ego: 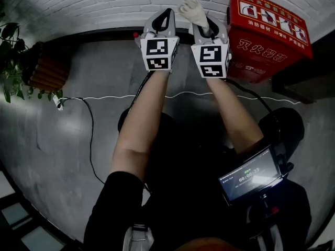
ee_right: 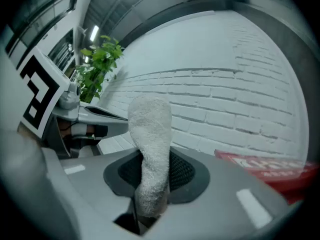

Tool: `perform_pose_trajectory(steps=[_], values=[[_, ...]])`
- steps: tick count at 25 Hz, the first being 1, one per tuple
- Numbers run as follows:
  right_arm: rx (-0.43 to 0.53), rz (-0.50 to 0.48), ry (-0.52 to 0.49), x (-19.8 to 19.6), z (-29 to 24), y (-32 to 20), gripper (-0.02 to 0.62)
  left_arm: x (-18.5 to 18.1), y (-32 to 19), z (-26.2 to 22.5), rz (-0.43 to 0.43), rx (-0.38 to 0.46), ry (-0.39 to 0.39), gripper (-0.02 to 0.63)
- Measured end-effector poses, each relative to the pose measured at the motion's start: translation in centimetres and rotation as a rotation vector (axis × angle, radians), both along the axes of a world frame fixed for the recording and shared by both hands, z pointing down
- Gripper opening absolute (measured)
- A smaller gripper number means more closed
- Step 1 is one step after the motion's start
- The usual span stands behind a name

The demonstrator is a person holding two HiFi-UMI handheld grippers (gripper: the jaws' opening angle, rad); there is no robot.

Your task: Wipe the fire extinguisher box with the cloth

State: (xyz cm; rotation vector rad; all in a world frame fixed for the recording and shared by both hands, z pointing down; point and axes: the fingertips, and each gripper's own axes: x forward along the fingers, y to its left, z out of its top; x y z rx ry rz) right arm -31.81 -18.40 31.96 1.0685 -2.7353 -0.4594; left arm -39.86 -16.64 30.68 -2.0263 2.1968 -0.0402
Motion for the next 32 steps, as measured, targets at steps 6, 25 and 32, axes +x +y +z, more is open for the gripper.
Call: perform_pose_trajectory(steps=[6, 25, 32], values=[[-0.196, 0.053, -0.300, -0.1, 2.3, -3.1, 0.103, -0.9, -3.4, -0.5, 0.014, 0.024, -0.082, 0.003], [-0.415, 0.234, -0.660, 1.5, 7.2, -8.7, 0.098, 2.7, -10.2, 3.7, 0.198, 0.020, -0.104, 0.003], [-0.456, 0.299, -0.766, 3.4, 7.4, -10.1, 0.098, 3.4, -11.5, 3.7, 0.240, 0.029, -0.084, 0.003]])
